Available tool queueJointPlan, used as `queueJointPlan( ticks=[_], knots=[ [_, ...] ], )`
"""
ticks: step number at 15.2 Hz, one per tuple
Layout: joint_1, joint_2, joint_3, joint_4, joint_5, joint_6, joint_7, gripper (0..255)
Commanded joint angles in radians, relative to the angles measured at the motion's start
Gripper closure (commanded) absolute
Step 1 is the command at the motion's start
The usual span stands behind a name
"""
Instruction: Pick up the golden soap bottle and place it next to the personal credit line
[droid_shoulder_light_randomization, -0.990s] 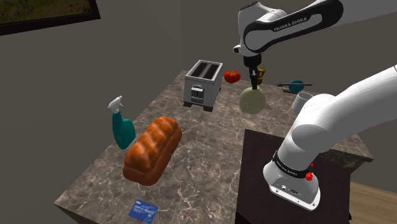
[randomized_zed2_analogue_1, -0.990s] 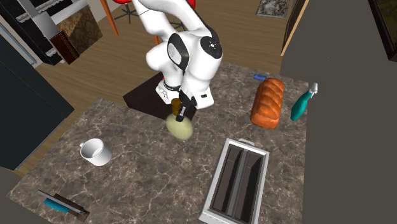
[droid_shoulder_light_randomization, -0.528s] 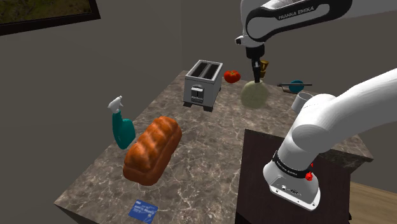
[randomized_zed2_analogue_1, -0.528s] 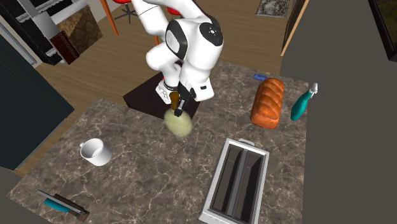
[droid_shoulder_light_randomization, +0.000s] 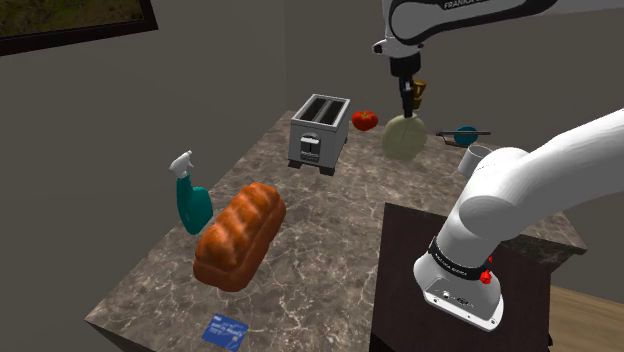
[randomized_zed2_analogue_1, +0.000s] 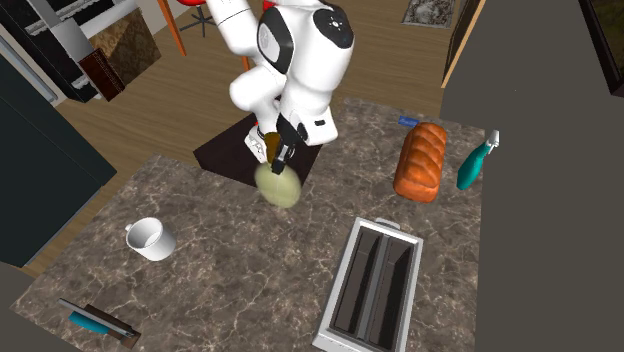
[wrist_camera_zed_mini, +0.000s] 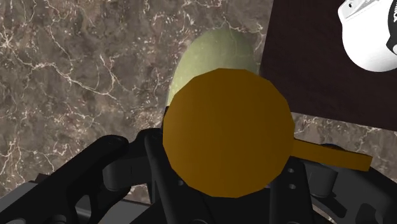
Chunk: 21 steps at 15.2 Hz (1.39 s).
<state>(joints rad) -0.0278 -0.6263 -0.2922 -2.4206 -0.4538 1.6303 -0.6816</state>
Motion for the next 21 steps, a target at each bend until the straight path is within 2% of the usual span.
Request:
queueJointPlan(
  ticks=[1, 21],
  knots=[
    [0.002, 0.000, 0.007, 0.029, 0.006, -0.029, -0.006, 255],
    [0.010, 0.040, 0.049, 0.320, 0.035, -0.271, -0.081, 255]
  ],
)
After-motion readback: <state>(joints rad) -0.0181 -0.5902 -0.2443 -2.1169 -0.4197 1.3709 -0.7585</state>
